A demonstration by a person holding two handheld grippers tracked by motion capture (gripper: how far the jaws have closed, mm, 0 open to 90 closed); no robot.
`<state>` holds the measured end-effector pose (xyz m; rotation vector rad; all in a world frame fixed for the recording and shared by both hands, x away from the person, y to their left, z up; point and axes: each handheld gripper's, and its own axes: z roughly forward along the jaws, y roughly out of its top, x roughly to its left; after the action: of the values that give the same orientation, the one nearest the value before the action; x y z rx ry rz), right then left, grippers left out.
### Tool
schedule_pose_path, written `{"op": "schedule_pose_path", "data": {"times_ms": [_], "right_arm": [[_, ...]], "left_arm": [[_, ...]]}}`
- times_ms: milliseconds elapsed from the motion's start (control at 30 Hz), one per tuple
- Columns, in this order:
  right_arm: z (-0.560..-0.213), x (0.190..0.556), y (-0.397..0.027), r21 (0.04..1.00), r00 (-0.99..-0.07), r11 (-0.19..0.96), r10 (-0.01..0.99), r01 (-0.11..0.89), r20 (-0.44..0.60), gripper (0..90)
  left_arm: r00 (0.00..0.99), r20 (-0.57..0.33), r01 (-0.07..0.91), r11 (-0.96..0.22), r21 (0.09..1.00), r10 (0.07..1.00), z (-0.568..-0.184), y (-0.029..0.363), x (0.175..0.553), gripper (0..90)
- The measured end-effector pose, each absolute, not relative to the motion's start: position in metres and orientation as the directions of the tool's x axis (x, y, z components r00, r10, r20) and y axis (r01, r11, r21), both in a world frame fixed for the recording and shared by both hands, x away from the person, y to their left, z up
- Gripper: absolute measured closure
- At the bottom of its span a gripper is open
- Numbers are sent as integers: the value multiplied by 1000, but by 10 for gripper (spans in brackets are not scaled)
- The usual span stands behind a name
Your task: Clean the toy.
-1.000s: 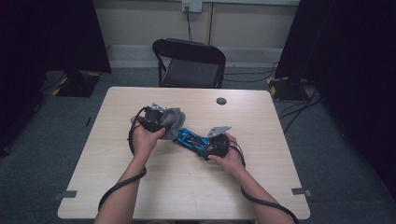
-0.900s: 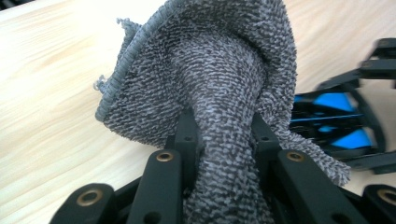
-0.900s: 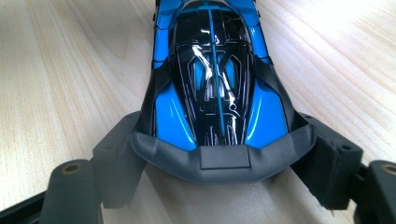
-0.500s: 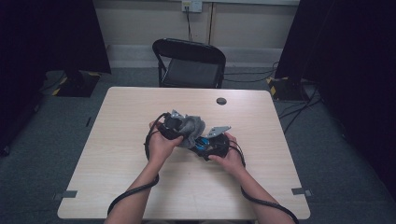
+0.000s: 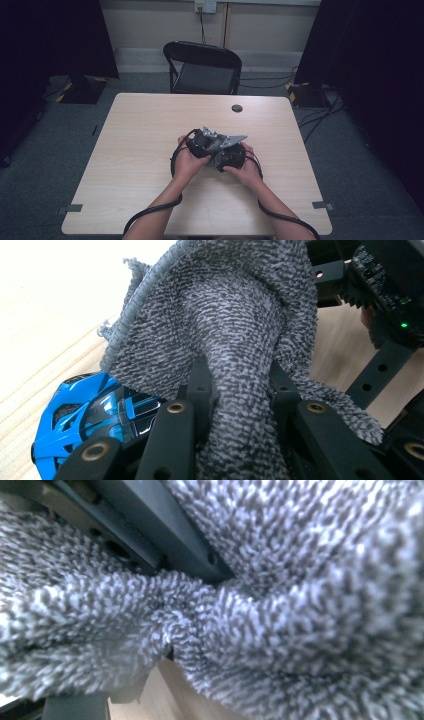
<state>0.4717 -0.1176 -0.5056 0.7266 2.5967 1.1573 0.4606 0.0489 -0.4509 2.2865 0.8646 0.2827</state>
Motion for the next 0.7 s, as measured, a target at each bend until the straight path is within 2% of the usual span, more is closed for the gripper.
{"op": "schedule_pose_path", "data": {"times_ms": [167,700], "right_arm": [[-506,472,-118,742,-857,571,515,352,11,244],[-506,472,-118,741,-858,572,513,352,11,244]], "left_arm": [[765,6,486,-584,650,644,-451,47,458,712],[712,-23,542,-528,654,702,-448,65,475,712]]}}
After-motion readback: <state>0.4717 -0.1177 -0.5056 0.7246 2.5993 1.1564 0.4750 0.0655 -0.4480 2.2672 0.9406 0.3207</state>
